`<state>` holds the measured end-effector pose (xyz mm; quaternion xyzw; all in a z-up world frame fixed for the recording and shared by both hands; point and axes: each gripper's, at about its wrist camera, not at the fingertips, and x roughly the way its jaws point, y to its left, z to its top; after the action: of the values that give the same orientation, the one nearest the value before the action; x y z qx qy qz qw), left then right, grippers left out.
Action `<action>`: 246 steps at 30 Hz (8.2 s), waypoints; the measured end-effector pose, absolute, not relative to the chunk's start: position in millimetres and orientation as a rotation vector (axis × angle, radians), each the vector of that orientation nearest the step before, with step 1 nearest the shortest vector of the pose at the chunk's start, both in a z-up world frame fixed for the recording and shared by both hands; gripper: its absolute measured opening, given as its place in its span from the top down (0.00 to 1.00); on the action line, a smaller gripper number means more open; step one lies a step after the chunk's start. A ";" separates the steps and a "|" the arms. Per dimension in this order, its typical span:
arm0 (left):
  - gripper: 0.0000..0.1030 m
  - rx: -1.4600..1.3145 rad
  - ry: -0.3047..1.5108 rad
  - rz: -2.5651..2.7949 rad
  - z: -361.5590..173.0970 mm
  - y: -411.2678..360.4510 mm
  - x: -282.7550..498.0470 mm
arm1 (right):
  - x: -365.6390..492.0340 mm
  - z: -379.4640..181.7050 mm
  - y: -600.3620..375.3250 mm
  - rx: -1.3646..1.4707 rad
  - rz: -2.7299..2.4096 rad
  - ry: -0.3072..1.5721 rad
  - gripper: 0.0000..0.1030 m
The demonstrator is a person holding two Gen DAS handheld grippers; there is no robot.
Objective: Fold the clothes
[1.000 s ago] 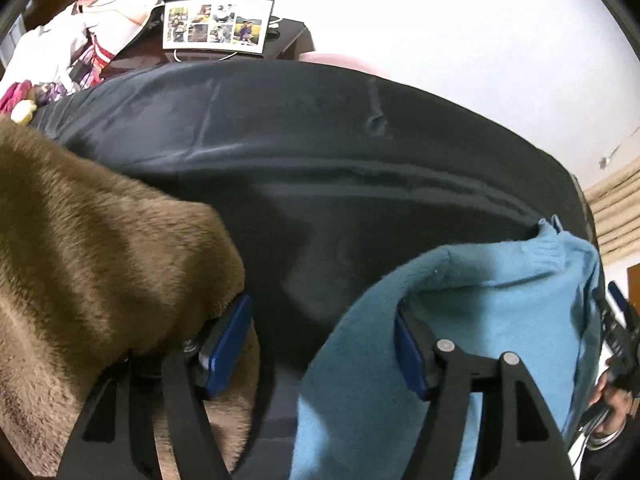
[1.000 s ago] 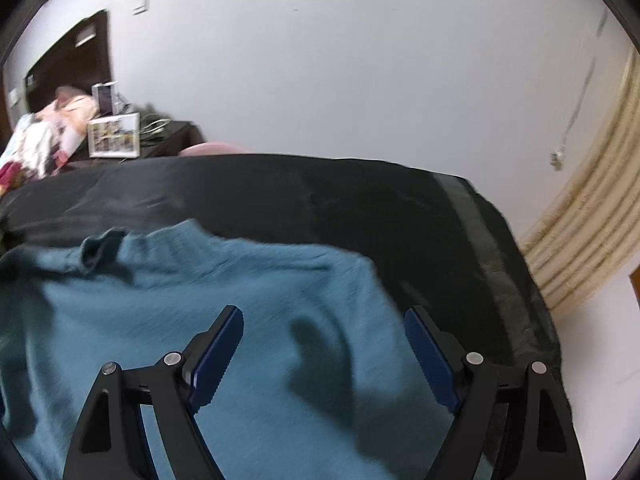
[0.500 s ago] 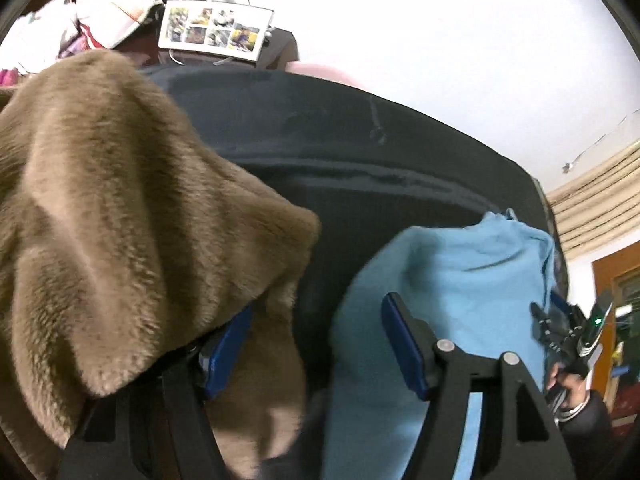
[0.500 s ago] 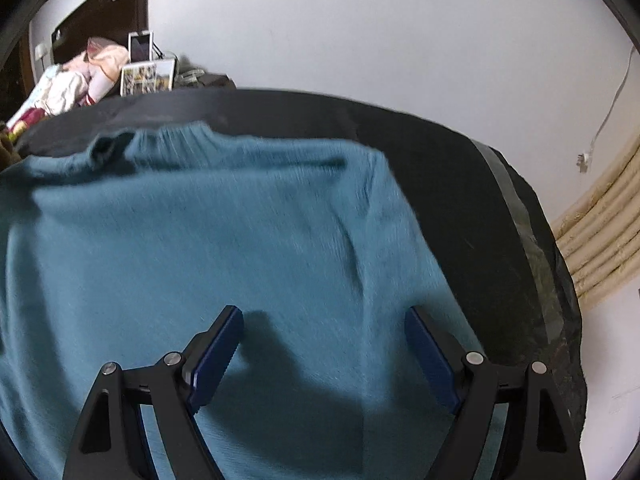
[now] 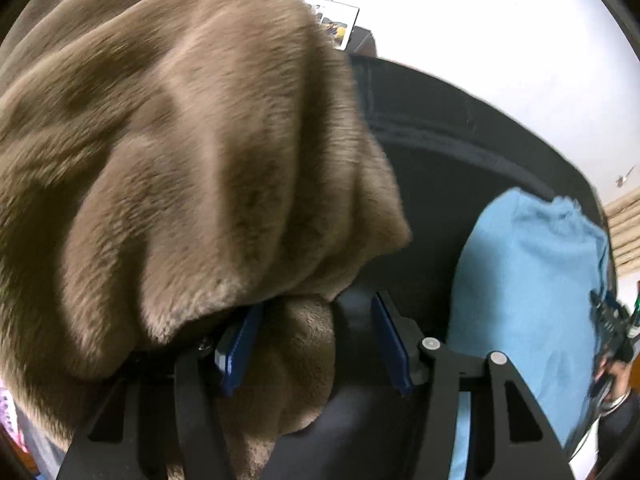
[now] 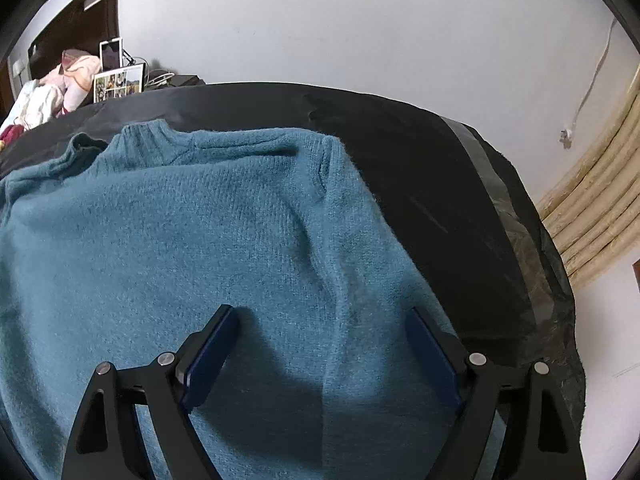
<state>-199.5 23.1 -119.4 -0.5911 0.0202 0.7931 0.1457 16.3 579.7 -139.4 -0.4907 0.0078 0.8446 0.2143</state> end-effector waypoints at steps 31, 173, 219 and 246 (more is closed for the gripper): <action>0.23 -1.601 0.251 2.238 -85.2 93.6 -35.4 | 197.5 -118.7 615.4 -1.349 2.203 0.207 0.14; 0.00 -1.504 0.292 2.415 -143.3 319.6 -262.0 | -166.1 -137.3 564.6 -1.497 2.427 0.202 0.00; 0.00 -1.619 0.406 2.123 -141.0 145.1 91.4 | 230.6 -137.2 457.6 -1.690 2.596 0.002 0.00; 0.00 -1.524 0.417 2.180 -72.4 195.5 126.6 | 323.0 -101.7 550.3 -1.310 2.380 0.339 0.07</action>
<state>126.6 195.5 -72.4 -0.5519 0.1508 0.7893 0.2229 323.0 550.3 -101.7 -0.4689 0.1213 0.8516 0.2006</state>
